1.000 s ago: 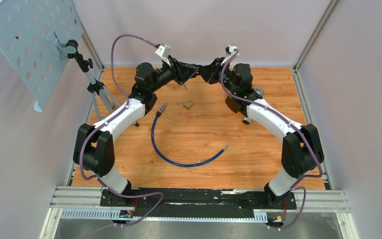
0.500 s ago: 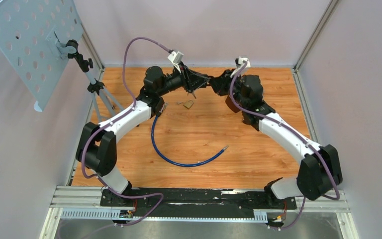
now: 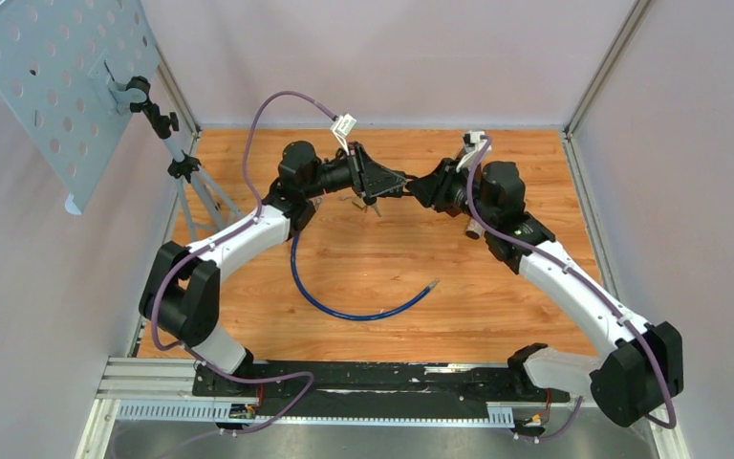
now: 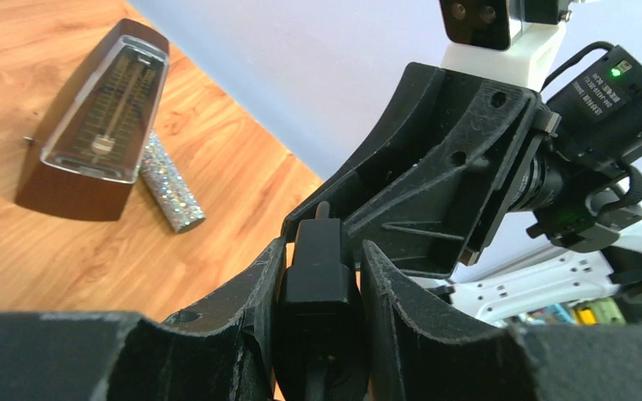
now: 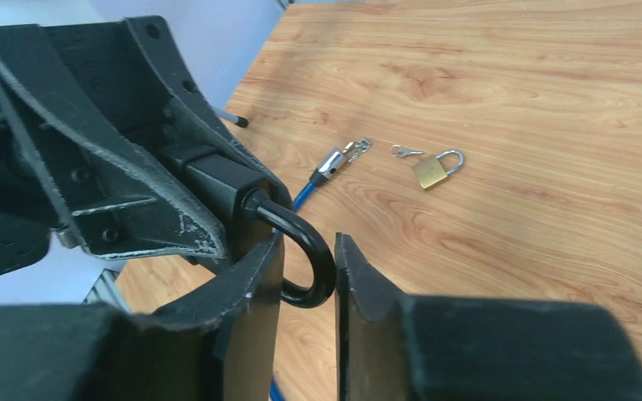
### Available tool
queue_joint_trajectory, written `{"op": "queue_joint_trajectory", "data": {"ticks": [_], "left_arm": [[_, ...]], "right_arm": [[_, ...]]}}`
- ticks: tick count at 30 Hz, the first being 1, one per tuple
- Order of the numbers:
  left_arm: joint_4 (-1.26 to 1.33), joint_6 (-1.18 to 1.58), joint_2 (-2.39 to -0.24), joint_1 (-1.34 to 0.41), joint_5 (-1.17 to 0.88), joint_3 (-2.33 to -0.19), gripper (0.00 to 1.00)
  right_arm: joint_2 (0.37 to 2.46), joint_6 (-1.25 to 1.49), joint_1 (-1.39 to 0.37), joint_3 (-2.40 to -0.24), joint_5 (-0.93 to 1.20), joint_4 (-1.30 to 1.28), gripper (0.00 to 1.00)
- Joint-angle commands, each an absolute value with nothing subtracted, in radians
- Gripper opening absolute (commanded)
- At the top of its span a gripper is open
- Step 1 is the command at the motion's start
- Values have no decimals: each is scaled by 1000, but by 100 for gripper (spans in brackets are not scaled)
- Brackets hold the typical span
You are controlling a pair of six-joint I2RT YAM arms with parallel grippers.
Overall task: Lock with the key
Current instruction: Lock the lock.
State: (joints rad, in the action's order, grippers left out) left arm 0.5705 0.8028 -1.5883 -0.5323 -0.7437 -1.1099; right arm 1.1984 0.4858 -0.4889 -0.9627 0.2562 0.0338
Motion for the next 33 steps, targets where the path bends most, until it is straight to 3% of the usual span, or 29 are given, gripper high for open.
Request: {"op": "queue_joint_trajectory", "data": {"ticks": [1, 6, 9, 16, 29, 33], "left_arm": [[648, 957, -1539, -557, -731, -1109, 0], [657, 1032, -1490, -538, -671, -1096, 0], [700, 1079, -1470, -527, -638, -1082, 0], [734, 1143, -1414, -516, -588, -1070, 0], [905, 1403, -1376, -511, -559, -1054, 0], [923, 1417, -1363, -512, -557, -1042, 0]], "right_arm": [[1138, 559, -490, -1051, 405, 115, 31], [1101, 571, -473, -1069, 346, 49, 57], [1080, 601, -465, -1067, 295, 21, 63], [1017, 715, -463, -1058, 214, 21, 65], [1121, 969, -461, -1118, 453, 89, 63], [1168, 990, -462, -1165, 510, 104, 52]]}}
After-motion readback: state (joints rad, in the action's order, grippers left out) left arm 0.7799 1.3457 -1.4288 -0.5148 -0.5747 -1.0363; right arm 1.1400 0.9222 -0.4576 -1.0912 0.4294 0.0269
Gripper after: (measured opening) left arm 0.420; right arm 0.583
